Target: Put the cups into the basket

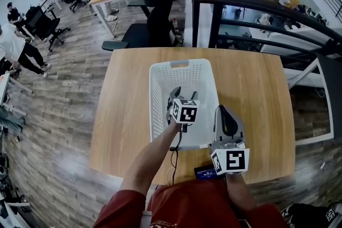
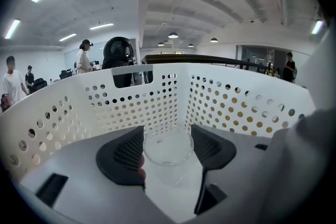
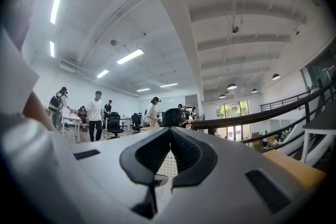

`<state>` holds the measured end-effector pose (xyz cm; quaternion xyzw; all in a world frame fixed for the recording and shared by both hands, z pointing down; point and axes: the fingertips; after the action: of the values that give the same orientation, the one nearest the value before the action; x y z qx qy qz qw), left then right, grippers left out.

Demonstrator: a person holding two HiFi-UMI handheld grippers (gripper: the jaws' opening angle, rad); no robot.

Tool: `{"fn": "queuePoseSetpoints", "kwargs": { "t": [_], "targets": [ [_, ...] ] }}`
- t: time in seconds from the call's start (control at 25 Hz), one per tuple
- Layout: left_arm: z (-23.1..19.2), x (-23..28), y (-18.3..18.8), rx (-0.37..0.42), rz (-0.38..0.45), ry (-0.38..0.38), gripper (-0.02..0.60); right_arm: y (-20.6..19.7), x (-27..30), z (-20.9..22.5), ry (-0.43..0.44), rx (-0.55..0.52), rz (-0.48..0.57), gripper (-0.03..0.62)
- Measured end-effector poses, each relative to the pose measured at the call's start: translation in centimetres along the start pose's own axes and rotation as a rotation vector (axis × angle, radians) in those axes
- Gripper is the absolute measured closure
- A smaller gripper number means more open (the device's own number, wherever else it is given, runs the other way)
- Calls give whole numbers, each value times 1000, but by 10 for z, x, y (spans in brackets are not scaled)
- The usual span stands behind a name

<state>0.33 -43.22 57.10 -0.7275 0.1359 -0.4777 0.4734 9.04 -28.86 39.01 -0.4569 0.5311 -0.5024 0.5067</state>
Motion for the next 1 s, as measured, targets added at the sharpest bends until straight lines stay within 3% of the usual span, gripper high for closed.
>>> {"fn": "queuePoseSetpoints", "kwargs": {
  "t": [1.0],
  "targets": [
    [-8,-1,-4,-65,11,18,291,3,3,-3,9,-6,2,582]
  ]
}}
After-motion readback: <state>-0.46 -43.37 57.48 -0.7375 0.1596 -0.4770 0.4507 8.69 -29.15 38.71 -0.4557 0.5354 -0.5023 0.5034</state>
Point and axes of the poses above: the fingertips, and each gripper's own axes: x forward along the fingers, z to its right, y out of its top, and after that the axes turned 14 degrees about -y, right-handed
